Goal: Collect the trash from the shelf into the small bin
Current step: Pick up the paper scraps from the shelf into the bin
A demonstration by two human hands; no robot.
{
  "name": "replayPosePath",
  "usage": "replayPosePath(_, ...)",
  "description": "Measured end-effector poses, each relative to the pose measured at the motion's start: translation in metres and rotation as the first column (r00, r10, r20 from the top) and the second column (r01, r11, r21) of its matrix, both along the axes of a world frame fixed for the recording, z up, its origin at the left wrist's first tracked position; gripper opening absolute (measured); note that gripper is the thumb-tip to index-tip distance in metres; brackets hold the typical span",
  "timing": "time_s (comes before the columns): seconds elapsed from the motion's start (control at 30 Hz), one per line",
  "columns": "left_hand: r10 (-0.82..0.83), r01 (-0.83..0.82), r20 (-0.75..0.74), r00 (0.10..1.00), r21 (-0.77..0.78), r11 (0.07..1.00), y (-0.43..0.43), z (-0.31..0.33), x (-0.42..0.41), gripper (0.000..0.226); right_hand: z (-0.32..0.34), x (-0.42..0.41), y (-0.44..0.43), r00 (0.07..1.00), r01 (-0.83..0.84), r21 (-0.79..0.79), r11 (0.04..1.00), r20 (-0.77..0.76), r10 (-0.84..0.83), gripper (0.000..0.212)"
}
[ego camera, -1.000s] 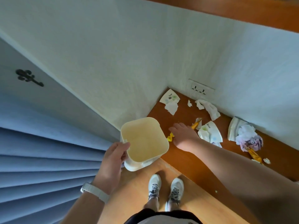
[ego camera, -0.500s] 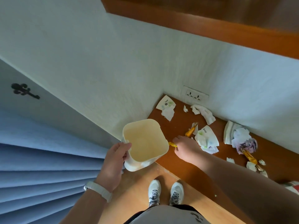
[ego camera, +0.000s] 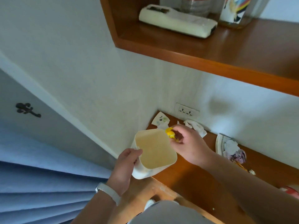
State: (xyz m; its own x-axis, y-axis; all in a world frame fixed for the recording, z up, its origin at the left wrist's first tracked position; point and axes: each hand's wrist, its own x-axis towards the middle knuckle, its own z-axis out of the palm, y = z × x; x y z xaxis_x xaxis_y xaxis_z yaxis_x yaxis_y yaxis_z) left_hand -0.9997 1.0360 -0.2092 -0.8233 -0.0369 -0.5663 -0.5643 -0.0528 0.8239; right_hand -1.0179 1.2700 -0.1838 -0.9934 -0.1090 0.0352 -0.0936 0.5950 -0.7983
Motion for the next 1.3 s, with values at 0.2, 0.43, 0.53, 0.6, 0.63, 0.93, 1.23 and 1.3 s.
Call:
replayPosePath(0.2,0.001,0.000,-0.042,0.999,0.027,1.000,0.008,0.002,-0.004,0.018,0.000,0.016,-0.013,0.958,-0.285,0.231,0.930,0.058,0.280,0.020)
replayPosePath(0.43,-0.006,0.006,-0.019,1.000,-0.005,1.000,0.007,-0.005,-0.002,0.023,-0.016,0.018,0.003,0.974,-0.225,0.179,0.958,0.040,0.221,0.031)
replayPosePath(0.53,-0.010,0.010,-0.007,1.000,-0.028,1.000,0.007,-0.011,-0.002,0.045,-0.031,0.010,0.023,0.992,-0.127,0.153,0.980,0.014,0.126,0.027)
replayPosePath(0.6,-0.001,0.001,0.000,1.000,-0.026,1.000,0.006,-0.014,-0.002,0.052,-0.050,-0.001,0.040,0.997,-0.073,0.209,0.975,0.046,0.065,0.027)
replayPosePath(0.63,0.002,-0.002,-0.001,1.000,-0.018,1.000,0.006,-0.015,-0.001,0.053,-0.062,-0.008,0.049,0.996,-0.059,0.260,0.964,0.086,0.038,0.028)
replayPosePath(0.93,0.000,0.000,-0.034,0.999,-0.008,1.000,0.001,-0.008,0.000,0.042,-0.148,-0.038,0.079,0.955,-0.280,0.668,0.689,0.266,0.130,0.053)
replayPosePath(1.23,0.054,-0.054,-0.029,0.998,-0.013,0.998,-0.004,-0.013,-0.001,0.027,-0.174,-0.043,0.075,0.957,-0.288,0.813,0.506,0.220,0.191,0.036)
replayPosePath(1.3,0.046,-0.046,-0.013,0.999,-0.019,0.999,-0.004,-0.015,-0.001,0.031,-0.177,-0.042,0.075,0.960,-0.270,0.828,0.491,0.191,0.206,0.031)
